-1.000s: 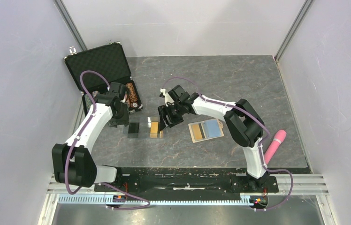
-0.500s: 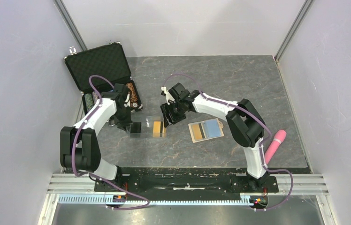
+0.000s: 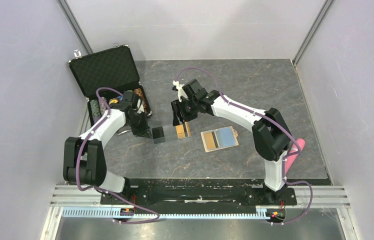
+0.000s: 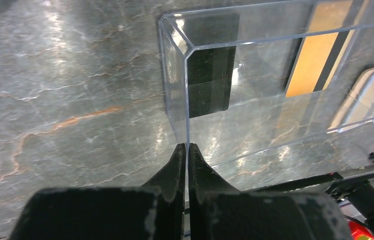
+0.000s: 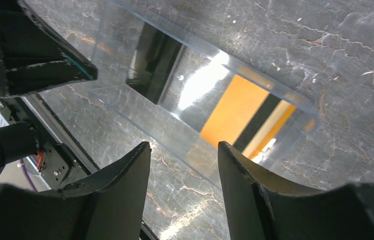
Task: Put the credit cards into the card holder
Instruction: Move the storage box to the center of the board.
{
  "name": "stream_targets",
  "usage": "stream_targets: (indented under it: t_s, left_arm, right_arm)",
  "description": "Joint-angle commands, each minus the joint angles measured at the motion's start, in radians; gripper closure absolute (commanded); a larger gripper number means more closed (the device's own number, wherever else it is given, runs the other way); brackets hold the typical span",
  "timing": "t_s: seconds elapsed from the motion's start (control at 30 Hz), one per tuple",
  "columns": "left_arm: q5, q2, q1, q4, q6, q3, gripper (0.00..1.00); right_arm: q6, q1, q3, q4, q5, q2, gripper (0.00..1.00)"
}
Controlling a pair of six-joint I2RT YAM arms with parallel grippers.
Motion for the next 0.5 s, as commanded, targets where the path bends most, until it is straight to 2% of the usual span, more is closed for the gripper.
stream_targets:
  t_s: [0.0,0.1,0.2,0.3,0.33,0.47]
  left_arm:
    - [0.010,0.021,-0.081,0.110,-0.130,-0.024,0.98]
    - [-0.019,0.038,-0.127,0.126,-0.179,-0.013,0.98]
    - [-0.010,0.041,-0.159,0.177,-0.248,-0.028,0.98]
    - [-0.013,0.033,-0.199,0.221,-0.302,-0.041,0.97]
    - [-0.019,0.028,-0.213,0.229,-0.323,-0.046,0.95]
    - [-0.022,-0.006,-0.224,0.267,-0.361,-0.072,0.79]
  right_arm:
    - [0.028,0.001,-0.002,0.048,-0.058,-0.013,0.46]
    - [0.042,0.001,-0.004,0.062,-0.083,0.012,0.47]
    - [0.043,0.002,0.004,0.063,-0.091,0.044,0.57]
    - [0.036,0.001,0.011,0.052,-0.086,0.073,0.61]
    - [0.030,0.002,0.015,0.044,-0.083,0.082,0.62]
    - [0.013,0.000,0.022,0.022,-0.063,0.114,0.63]
